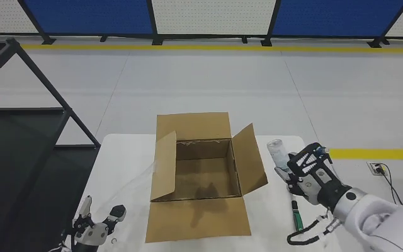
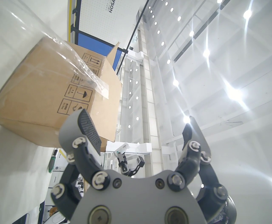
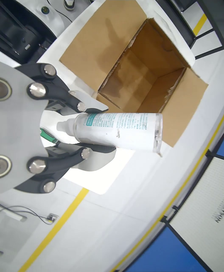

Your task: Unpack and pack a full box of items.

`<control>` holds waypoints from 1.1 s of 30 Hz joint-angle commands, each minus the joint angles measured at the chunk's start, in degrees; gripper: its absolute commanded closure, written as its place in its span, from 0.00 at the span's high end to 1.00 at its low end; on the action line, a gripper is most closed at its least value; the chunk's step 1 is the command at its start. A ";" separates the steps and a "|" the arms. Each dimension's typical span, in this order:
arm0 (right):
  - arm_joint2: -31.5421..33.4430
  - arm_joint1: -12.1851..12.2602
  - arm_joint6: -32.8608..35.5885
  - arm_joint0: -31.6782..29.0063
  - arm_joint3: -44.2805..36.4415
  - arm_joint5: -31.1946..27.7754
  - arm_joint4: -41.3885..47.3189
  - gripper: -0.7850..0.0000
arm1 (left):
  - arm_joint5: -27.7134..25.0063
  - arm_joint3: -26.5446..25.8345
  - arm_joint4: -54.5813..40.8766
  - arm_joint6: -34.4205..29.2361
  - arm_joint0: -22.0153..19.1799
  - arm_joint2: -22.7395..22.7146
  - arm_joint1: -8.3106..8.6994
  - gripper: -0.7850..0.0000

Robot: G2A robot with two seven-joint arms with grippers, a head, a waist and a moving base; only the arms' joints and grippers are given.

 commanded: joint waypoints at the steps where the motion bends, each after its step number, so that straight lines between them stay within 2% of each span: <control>1: -3.39 -0.10 0.08 4.66 -0.01 1.21 -0.75 0.00 | -0.32 0.09 -0.84 0.04 0.34 -0.19 -0.05 1.00; 4: -9.10 -0.43 0.60 11.60 2.63 3.18 -1.60 0.00 | -0.77 0.55 -1.46 -0.03 0.73 -0.61 -0.06 1.00; 7: -16.72 -1.19 2.04 19.09 9.24 4.87 -1.31 0.00 | -1.12 0.96 -2.14 -0.16 1.07 -0.99 -0.08 1.00; 10: -25.07 -2.62 1.88 26.52 18.50 8.40 -0.38 0.00 | -1.47 1.05 -2.70 -0.20 1.36 -1.38 -0.11 1.00; 12: -29.63 -3.88 0.29 30.52 25.30 12.79 0.96 0.00 | -1.52 0.99 -3.02 -0.24 1.57 -1.57 -0.12 1.00; 17: -39.23 -7.13 -1.84 37.43 41.09 18.75 6.64 0.00 | -1.34 1.04 -3.22 -0.41 1.85 -1.81 -0.12 1.00; 18: -40.30 -7.74 -2.21 38.33 43.51 20.15 8.20 0.00 | -1.27 1.08 -3.19 -0.41 1.79 -1.85 -0.12 1.00; 31: -40.44 -7.76 -2.74 37.80 43.59 19.81 8.51 0.00 | -0.97 1.11 -3.14 -0.34 1.53 -2.14 -0.08 1.00; 33: -41.36 -8.11 -2.47 37.61 45.82 18.74 10.19 0.00 | -0.97 1.11 -3.14 -0.34 1.53 -2.14 -0.08 1.00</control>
